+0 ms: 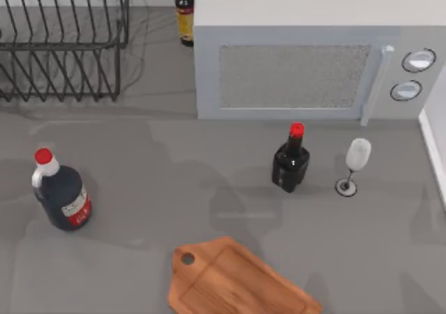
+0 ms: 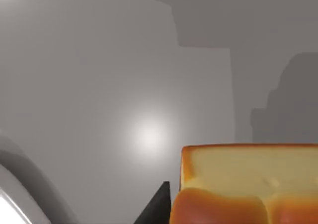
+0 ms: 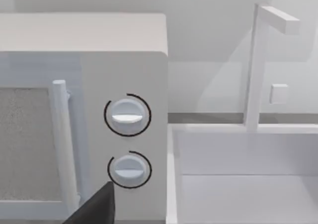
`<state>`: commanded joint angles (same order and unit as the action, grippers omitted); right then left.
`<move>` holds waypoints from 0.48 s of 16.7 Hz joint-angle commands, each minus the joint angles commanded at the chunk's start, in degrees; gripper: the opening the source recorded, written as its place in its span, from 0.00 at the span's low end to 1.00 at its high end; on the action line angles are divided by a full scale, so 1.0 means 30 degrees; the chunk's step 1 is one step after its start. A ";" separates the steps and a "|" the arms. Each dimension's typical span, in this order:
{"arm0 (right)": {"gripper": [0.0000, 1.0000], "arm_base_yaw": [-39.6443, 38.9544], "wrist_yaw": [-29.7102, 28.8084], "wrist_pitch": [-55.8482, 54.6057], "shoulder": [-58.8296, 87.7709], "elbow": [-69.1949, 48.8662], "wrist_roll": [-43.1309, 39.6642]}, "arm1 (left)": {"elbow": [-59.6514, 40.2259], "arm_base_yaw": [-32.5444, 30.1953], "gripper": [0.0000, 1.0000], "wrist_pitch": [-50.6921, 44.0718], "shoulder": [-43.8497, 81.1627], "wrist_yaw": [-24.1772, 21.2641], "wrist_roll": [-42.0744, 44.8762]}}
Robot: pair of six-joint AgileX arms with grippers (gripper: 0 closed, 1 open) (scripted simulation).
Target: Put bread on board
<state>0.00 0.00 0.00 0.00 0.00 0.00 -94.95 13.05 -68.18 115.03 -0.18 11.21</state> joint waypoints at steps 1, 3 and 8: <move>1.00 0.0000 0.0000 0.0000 0.0000 0.0000 0.0000 | -0.0136 -0.0289 0.00 0.0156 0.0027 0.0098 0.0388; 1.00 0.0000 0.0000 0.0000 0.0000 0.0000 0.0000 | -0.0484 -0.1297 0.00 0.0659 0.0056 0.0393 0.1764; 1.00 0.0000 0.0000 0.0000 0.0000 0.0000 0.0000 | -0.0993 -0.5869 0.00 0.2368 -0.0116 0.1268 0.8616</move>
<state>0.00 0.00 0.00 0.00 0.00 0.00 -97.93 -4.56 -61.08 114.68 3.62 37.06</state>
